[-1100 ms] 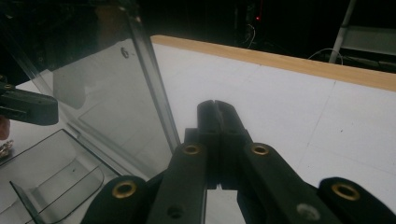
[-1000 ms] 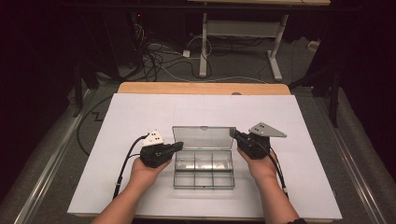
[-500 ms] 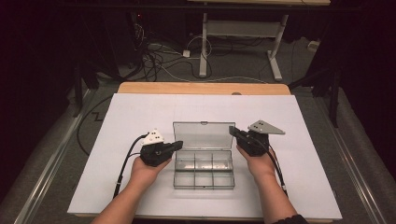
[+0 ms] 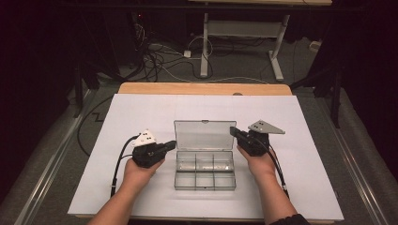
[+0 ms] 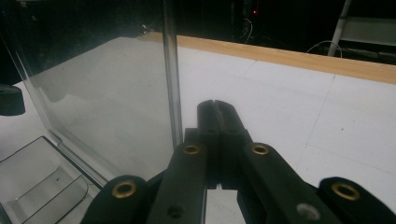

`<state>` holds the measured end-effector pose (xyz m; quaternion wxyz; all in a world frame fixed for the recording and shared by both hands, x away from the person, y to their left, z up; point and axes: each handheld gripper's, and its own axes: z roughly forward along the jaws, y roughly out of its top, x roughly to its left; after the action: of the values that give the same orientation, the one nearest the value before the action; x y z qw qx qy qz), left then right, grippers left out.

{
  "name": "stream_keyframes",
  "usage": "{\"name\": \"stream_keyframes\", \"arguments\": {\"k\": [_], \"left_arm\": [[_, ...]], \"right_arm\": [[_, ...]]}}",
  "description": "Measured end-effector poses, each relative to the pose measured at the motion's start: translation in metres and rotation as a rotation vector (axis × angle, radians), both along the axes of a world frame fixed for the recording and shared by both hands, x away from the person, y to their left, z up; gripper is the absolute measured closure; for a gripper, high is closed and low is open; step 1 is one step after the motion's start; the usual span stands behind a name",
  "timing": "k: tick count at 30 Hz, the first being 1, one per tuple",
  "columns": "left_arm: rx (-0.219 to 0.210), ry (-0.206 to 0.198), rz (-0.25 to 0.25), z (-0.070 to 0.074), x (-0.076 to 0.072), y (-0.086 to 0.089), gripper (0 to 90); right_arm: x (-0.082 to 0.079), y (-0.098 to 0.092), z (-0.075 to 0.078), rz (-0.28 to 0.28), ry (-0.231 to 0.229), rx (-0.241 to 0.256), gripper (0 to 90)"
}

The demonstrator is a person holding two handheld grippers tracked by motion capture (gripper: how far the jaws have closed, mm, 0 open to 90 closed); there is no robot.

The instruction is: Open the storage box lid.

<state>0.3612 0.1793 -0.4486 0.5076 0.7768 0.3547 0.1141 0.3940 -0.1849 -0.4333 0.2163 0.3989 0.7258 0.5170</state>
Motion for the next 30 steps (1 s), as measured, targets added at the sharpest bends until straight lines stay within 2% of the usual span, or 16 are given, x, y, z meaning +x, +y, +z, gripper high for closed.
{"name": "stream_keyframes", "arguments": {"k": [5,7,13,21,30], "left_arm": [[-0.011,0.007,0.044,0.000,0.010,0.007,87.3],[-0.003,0.014,0.052,0.000,0.016,0.007,87.3],[-0.014,0.028,0.073,0.000,0.034,-0.004,87.3],[-0.029,0.038,0.063,0.002,0.047,-0.014,87.4],[-0.037,0.037,0.060,0.007,0.054,-0.019,87.4]], "right_arm": [[0.003,0.000,-0.002,0.000,0.006,0.013,90.0],[0.005,0.000,-0.003,-0.001,0.010,0.021,90.0],[0.008,-0.001,-0.005,-0.006,0.016,0.051,90.0],[0.009,-0.001,-0.004,-0.007,0.011,0.043,90.0],[0.011,-0.001,-0.006,-0.019,0.017,0.038,90.0]]}}
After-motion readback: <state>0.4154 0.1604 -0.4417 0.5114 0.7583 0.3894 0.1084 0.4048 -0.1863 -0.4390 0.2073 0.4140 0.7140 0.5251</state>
